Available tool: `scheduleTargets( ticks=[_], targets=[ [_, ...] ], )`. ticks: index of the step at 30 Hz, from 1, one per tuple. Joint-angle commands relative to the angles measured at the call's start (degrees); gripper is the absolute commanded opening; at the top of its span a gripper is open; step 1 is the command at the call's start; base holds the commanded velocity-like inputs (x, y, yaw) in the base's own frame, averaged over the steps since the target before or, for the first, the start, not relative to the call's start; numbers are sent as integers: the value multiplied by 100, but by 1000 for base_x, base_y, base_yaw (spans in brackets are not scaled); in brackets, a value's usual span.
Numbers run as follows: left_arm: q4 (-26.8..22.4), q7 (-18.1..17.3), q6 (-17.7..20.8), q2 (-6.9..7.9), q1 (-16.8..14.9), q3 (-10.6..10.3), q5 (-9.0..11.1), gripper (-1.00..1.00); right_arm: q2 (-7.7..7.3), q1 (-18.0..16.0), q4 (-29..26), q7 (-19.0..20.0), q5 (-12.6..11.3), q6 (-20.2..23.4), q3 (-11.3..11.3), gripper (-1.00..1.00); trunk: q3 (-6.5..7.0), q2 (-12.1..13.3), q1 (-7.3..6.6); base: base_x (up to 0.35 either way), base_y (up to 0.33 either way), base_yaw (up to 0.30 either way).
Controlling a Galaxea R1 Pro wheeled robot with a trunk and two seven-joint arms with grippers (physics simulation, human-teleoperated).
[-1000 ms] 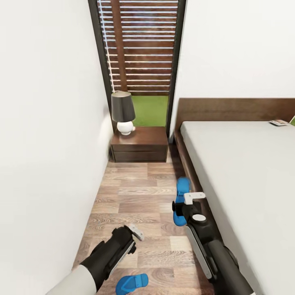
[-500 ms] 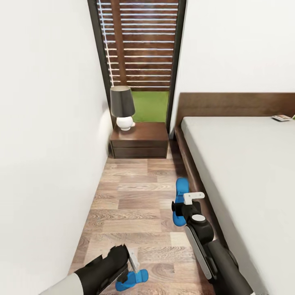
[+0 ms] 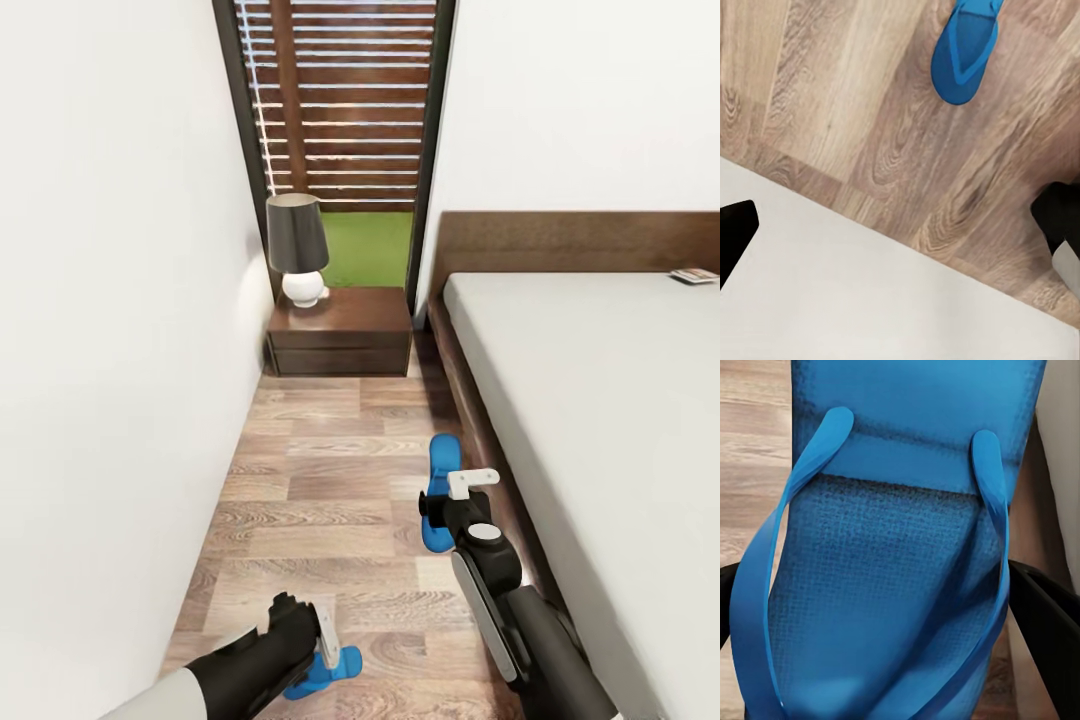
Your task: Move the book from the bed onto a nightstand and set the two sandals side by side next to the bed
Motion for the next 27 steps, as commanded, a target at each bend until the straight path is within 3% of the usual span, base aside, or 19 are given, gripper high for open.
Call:
scheduleTargets(
  ticks=[1,2,5,27],
  targets=[
    [-6,-26,18,-21,-4,-13,-180,100,-1,-5,-4,-50,-43,21,8,-100,-32,-44,22,0,0,0],
    [-5,40,18,-46,-3,-12,-295,100,-1,-5,-4,-50,-43,21,8,-100,-59,-84,44,0,0,0],
    [-5,144,11,-65,-3,-11,-371,100,-1,-3,-1,-50,-47,21,3,-100,-139,-204,110,0,0,0],
    [-48,145,-5,-138,15,1,-394,100,-9,-3,-130,-50,-48,24,5,-100,-730,-1087,593,0,0,0]
  ],
)
